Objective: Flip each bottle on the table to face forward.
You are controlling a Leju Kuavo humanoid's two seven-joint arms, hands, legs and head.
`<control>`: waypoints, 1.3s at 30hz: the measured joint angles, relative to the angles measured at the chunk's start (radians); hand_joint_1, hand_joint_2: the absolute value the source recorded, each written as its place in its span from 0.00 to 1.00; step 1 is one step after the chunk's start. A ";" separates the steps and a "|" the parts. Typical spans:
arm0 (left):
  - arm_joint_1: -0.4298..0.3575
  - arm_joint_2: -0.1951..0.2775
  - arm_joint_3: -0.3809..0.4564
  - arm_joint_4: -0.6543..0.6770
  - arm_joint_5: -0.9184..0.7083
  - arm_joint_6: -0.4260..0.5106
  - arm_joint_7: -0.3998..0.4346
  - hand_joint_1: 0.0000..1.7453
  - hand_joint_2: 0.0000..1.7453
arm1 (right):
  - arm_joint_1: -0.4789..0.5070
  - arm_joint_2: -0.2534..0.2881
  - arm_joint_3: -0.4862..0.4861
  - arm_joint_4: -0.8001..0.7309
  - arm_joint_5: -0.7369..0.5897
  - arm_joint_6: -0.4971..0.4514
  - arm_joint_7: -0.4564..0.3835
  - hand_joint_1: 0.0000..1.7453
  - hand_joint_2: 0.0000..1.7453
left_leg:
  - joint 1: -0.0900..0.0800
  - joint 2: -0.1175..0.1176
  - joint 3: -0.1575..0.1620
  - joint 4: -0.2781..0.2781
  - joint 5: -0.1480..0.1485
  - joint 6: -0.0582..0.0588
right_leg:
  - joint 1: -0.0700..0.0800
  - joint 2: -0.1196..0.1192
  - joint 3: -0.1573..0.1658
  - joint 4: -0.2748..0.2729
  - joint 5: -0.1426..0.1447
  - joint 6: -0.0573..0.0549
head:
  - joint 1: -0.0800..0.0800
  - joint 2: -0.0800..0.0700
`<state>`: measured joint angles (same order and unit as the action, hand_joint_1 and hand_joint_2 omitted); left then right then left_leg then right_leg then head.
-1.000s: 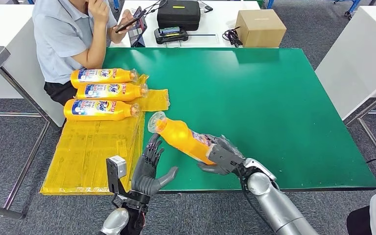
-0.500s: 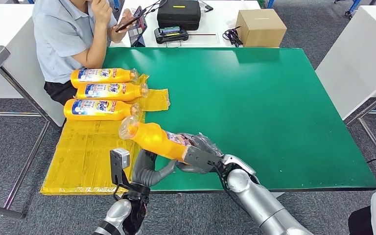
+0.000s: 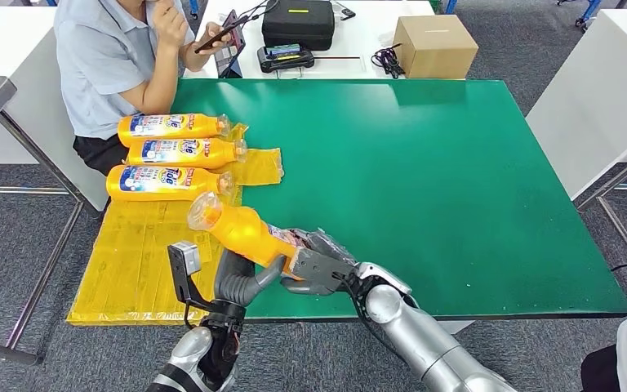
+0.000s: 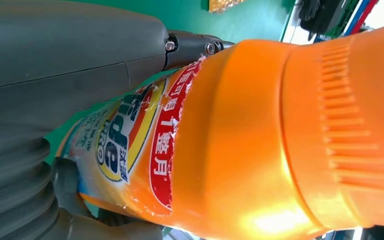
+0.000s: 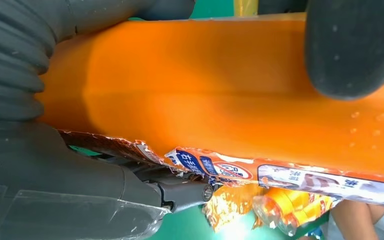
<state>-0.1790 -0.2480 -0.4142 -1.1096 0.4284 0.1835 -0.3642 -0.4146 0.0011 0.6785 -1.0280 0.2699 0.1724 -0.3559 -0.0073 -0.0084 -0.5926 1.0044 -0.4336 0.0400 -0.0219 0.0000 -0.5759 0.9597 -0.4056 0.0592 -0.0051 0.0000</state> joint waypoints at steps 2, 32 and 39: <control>0.001 -0.001 0.002 -0.002 0.002 0.004 -0.002 0.97 1.00 | -0.001 0.002 0.004 0.006 -0.002 0.000 0.000 1.00 1.00 | 0.000 0.000 0.000 0.000 0.000 0.000 | 0.000 0.000 0.000 0.000 0.000 0.000 | 0.000 0.000; 0.043 -0.004 0.029 -0.101 0.034 0.010 -0.033 1.00 1.00 | -0.012 0.031 0.015 0.054 -0.016 -0.037 -0.008 0.00 1.00 | 0.000 0.000 0.000 0.000 0.000 0.000 | 0.000 0.000 -0.001 0.000 0.000 0.000 | 0.000 0.000; 0.058 -0.004 0.042 -0.159 0.050 0.029 -0.047 1.00 1.00 | -0.012 0.048 0.015 0.066 -0.008 -0.049 -0.008 0.00 1.00 | 0.000 0.000 0.000 0.000 0.000 0.000 | 0.000 0.000 -0.001 0.000 0.000 0.000 | 0.000 0.000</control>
<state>-0.1211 -0.2522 -0.3718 -1.2683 0.4785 0.2121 -0.4109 -0.4262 0.0489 0.6935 -0.9623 0.2624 0.1229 -0.3635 -0.0072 -0.0085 -0.5930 1.0044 -0.4335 0.0400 -0.0219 -0.0001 -0.5765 0.9597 -0.4056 0.0592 -0.0050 0.0000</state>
